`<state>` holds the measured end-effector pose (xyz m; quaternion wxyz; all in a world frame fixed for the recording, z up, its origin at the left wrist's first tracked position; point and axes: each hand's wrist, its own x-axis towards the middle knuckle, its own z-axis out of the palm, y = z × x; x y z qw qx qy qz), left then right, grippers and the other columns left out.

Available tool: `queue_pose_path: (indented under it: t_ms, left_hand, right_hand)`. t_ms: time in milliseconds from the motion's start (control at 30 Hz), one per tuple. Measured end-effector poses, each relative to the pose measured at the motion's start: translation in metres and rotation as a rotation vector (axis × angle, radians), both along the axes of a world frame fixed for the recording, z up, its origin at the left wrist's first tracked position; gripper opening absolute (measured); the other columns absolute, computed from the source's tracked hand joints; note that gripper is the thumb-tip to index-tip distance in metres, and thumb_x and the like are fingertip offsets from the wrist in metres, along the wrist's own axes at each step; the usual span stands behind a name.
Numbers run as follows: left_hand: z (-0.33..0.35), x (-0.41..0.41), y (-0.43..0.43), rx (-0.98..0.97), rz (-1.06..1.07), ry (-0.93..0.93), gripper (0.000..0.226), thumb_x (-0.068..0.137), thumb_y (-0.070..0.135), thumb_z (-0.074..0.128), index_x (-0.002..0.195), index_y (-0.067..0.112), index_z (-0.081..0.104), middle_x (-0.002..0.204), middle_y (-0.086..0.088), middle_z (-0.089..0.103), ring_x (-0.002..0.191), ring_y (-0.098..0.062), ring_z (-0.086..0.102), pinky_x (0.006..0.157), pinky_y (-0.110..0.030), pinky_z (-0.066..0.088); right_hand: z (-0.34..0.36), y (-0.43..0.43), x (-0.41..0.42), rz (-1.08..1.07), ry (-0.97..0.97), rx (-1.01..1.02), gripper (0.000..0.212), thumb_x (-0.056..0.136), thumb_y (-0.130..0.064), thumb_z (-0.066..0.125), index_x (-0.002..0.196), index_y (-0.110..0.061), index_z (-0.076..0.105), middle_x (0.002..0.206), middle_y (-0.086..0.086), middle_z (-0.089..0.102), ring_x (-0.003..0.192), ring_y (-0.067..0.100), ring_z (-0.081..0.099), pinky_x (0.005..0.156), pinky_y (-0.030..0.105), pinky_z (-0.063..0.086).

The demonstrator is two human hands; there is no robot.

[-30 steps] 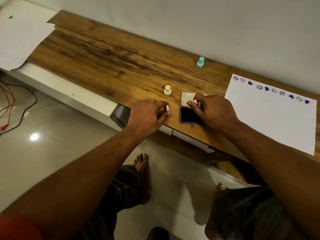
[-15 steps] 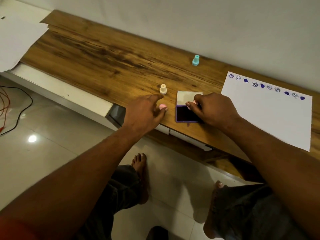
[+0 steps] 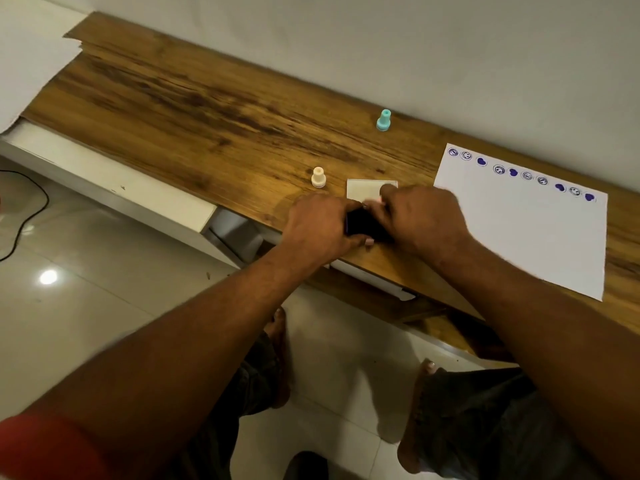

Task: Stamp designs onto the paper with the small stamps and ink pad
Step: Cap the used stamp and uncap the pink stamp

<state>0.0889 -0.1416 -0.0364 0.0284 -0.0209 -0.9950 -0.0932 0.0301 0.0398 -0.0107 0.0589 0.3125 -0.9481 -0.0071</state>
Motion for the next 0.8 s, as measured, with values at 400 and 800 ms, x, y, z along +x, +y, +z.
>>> queue_pose_path:
  t_ms: [400, 800]
  left_hand:
    - [0.009, 0.0, 0.006, 0.087, 0.071, -0.091, 0.066, 0.079, 0.066, 0.077, 0.139, 0.04, 0.065, 0.112, 0.001, 0.077, 0.103, -0.022, 0.07, 0.078, -0.033, 0.046]
    - [0.019, 0.004, 0.011, 0.014, 0.071, -0.03, 0.061, 0.075, 0.074, 0.075, 0.126, 0.04, 0.069, 0.101, 0.006, 0.076, 0.093, -0.018, 0.07, 0.067, -0.029, 0.042]
  right_hand:
    - [-0.006, -0.021, 0.033, -0.129, -0.103, 0.33, 0.035, 0.101, -0.039, 0.059, 0.124, -0.012, 0.058, 0.105, 0.008, 0.073, 0.085, 0.027, 0.072, 0.069, 0.038, 0.053]
    - [-0.011, -0.01, 0.026, -0.124, -0.095, 0.122, 0.038, 0.103, -0.051, 0.049, 0.116, -0.017, 0.061, 0.095, 0.006, 0.072, 0.075, 0.024, 0.068, 0.064, 0.035, 0.054]
